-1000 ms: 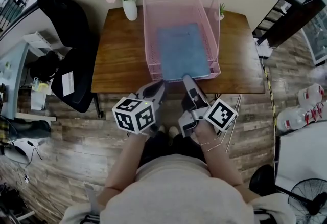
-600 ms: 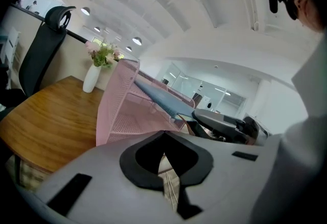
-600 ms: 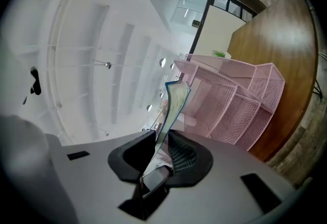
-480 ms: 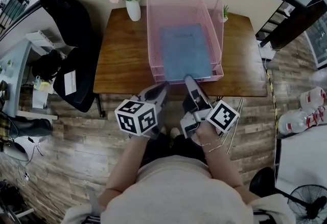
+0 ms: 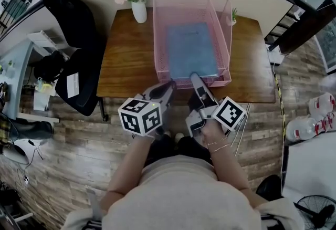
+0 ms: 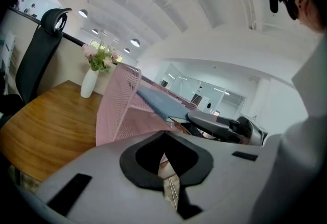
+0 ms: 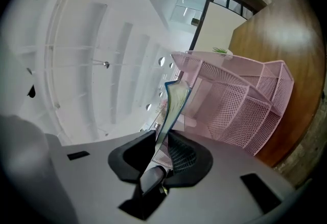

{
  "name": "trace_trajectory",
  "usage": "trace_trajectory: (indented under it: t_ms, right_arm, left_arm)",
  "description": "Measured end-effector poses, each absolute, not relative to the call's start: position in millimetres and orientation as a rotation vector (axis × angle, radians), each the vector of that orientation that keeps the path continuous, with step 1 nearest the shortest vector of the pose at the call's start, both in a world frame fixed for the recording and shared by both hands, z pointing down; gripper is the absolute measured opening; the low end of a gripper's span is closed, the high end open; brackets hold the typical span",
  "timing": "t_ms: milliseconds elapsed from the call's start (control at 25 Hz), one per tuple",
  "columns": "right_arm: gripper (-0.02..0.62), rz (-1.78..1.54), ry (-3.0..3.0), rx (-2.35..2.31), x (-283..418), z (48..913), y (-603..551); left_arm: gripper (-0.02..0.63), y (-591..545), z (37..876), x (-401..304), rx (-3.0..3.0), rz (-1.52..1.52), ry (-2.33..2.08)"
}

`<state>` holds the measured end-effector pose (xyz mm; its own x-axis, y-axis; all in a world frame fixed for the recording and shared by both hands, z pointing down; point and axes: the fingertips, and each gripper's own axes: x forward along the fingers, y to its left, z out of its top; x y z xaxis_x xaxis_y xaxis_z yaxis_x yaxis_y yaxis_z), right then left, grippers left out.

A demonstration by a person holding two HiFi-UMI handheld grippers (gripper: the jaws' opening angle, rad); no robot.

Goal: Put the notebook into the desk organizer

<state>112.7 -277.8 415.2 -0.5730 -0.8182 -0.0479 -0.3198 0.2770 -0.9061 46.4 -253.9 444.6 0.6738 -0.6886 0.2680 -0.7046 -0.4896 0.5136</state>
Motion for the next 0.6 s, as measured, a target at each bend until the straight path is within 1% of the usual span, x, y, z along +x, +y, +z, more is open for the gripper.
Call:
trace_trajectory:
  t_ms: [440,480,560,600]
  right_arm:
    - [0.101,-1.301,1.998,-1.027,111,420,-291]
    - [0.120,-1.315,1.991,-1.032,112,423,-292]
    - [0.181,-1.355,1.965,-1.023,112,429,-294]
    - [0.195,-1.366,1.954,-1.011,112,430,-295]
  left_arm:
    - [0.011,-267,444,47,2.291,0.045,-1.065]
    - [0.011,-268,445,48,2.291,0.046,-1.063]
    - [0.011,-269,446,49,2.292,0.047,-1.058]
    - [0.011,-270,446,50,2.293,0.048,-1.055]
